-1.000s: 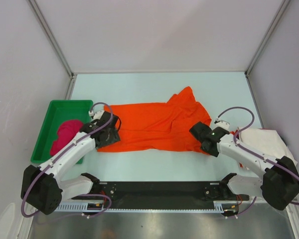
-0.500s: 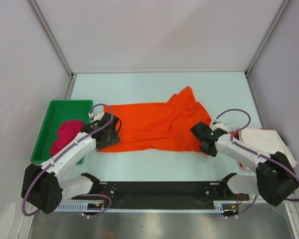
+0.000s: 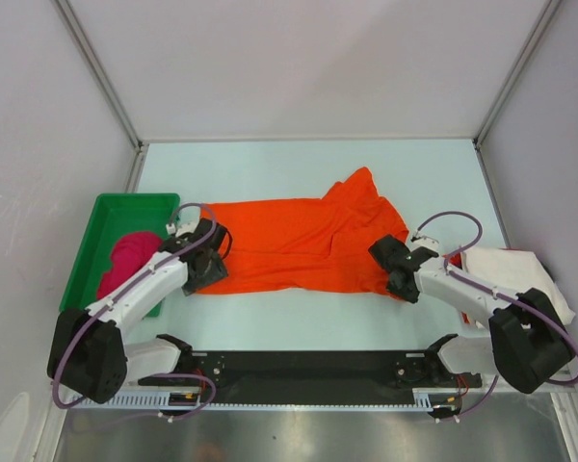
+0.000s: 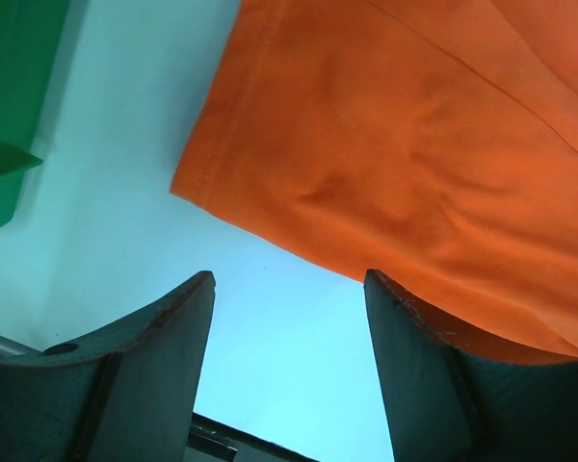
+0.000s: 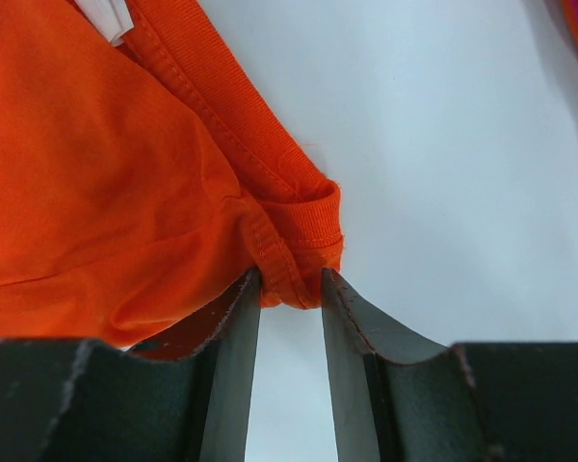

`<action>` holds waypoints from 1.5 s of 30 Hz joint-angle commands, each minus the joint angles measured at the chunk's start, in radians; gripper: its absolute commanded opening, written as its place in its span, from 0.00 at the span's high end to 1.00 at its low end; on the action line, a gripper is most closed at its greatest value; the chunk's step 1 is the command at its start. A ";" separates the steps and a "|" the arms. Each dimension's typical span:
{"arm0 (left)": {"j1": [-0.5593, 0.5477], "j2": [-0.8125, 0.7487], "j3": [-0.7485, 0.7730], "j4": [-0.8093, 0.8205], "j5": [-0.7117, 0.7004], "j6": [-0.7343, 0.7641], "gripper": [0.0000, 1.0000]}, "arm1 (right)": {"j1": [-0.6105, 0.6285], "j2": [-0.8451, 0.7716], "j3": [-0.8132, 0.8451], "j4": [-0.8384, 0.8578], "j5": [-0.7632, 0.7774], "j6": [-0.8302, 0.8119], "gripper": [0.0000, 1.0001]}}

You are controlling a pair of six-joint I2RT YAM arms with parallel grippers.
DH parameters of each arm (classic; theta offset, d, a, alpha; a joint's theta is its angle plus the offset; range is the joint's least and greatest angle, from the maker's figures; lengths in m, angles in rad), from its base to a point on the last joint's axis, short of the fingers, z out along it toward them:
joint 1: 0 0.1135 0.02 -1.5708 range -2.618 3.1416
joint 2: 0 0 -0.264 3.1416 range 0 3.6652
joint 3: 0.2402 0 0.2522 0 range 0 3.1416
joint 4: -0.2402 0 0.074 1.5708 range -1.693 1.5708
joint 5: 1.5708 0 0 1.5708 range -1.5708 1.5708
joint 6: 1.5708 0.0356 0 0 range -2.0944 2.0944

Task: Fold and stack the t-shirts
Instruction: Grap the side of the flattened tshirt furthest away from the robot with both arms

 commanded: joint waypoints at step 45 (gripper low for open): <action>0.202 0.340 0.054 0.029 -0.040 0.072 0.36 | -0.270 0.037 -0.039 0.051 -0.042 -0.050 1.00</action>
